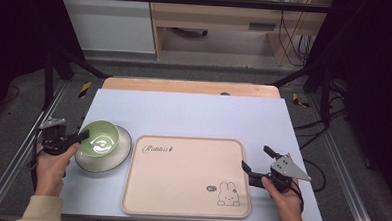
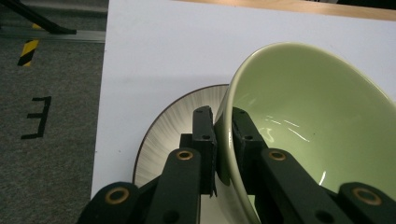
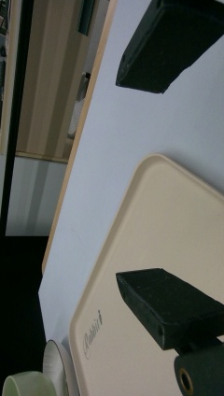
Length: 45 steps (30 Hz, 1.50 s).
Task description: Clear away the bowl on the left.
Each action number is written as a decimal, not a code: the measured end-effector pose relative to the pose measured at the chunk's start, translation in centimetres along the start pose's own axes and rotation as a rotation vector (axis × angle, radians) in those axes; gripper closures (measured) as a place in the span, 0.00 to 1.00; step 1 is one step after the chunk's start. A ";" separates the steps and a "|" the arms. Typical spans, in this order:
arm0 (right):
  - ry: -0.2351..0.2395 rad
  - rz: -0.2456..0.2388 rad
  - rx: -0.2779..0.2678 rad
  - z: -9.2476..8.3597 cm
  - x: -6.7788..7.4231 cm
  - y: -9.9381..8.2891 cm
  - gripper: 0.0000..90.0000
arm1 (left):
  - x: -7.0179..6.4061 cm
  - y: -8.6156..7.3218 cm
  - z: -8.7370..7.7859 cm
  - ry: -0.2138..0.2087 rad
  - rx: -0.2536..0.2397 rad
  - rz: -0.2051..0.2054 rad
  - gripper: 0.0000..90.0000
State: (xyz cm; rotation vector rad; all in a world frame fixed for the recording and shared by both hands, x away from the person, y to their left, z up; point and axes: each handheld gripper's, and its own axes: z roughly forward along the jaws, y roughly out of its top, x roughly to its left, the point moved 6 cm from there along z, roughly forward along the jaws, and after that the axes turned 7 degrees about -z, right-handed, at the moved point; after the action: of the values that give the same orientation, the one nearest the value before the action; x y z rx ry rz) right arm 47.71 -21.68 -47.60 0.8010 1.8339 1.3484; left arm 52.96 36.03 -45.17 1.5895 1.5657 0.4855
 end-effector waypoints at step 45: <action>-0.024 0.016 0.002 -0.1 -0.8 -0.2 0.07 | -4.1 0.3 0.3 -0.115 -0.030 0.000 0.91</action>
State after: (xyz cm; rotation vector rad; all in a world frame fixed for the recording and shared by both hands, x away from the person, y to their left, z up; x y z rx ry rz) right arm 48.03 -22.47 -47.64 0.8309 1.8137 1.3412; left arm 52.77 32.10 -44.01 1.5669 1.4654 0.4081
